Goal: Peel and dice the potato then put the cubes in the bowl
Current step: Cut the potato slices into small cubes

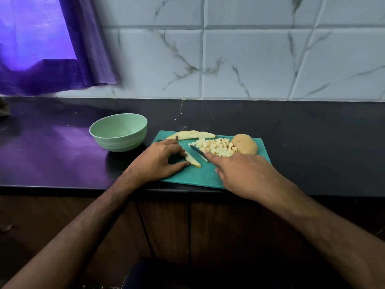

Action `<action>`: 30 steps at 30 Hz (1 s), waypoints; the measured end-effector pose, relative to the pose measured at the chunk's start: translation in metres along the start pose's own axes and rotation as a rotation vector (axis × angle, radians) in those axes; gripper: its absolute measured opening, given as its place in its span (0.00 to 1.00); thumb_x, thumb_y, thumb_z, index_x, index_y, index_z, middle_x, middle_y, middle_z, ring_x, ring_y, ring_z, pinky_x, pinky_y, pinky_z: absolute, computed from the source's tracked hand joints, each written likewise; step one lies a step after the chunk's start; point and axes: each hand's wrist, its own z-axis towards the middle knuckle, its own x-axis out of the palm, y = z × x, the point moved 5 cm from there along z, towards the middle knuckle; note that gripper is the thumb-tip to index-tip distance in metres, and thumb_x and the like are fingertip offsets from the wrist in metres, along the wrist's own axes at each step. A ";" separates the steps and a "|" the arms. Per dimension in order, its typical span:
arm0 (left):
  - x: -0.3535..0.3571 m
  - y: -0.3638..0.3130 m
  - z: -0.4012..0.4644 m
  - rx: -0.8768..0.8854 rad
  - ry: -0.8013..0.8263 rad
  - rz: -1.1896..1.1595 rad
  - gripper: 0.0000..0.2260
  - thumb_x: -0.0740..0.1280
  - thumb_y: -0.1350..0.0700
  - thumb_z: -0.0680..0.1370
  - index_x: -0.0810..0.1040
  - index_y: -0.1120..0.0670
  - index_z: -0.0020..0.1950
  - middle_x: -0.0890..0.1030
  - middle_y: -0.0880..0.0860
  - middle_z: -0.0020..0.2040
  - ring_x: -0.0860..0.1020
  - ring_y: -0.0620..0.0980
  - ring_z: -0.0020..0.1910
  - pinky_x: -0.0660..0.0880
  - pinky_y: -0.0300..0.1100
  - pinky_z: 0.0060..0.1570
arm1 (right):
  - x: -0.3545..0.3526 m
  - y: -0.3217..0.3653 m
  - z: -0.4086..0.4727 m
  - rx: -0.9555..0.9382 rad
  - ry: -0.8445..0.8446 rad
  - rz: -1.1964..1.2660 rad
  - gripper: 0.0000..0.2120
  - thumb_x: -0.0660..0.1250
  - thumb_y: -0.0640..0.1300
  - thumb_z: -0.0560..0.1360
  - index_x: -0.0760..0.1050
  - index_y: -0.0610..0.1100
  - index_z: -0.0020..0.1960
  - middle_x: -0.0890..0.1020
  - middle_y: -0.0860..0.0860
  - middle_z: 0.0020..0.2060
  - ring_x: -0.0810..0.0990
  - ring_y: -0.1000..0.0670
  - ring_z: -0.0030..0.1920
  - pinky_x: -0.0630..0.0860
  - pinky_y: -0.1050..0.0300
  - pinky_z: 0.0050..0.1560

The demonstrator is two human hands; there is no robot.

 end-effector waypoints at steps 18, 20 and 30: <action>0.000 -0.001 -0.002 -0.014 0.015 0.044 0.20 0.64 0.35 0.76 0.84 0.49 0.50 0.80 0.42 0.48 0.80 0.43 0.46 0.79 0.50 0.44 | -0.006 0.030 -0.005 -0.061 0.079 0.039 0.28 0.54 0.48 0.85 0.49 0.59 0.82 0.67 0.55 0.39 0.66 0.54 0.37 0.61 0.54 0.34; 0.000 -0.002 -0.002 -0.017 0.021 0.041 0.20 0.64 0.35 0.75 0.84 0.49 0.49 0.80 0.42 0.48 0.80 0.43 0.47 0.80 0.50 0.45 | -0.009 0.032 0.000 -0.070 0.114 0.035 0.28 0.56 0.47 0.85 0.51 0.58 0.82 0.69 0.54 0.42 0.68 0.54 0.40 0.64 0.54 0.37; -0.001 -0.005 -0.001 -0.019 0.048 0.061 0.21 0.62 0.33 0.75 0.83 0.49 0.48 0.79 0.43 0.48 0.80 0.45 0.46 0.80 0.51 0.44 | 0.006 0.020 -0.033 -0.057 0.110 0.138 0.27 0.50 0.52 0.87 0.43 0.61 0.82 0.71 0.55 0.40 0.70 0.56 0.38 0.68 0.56 0.39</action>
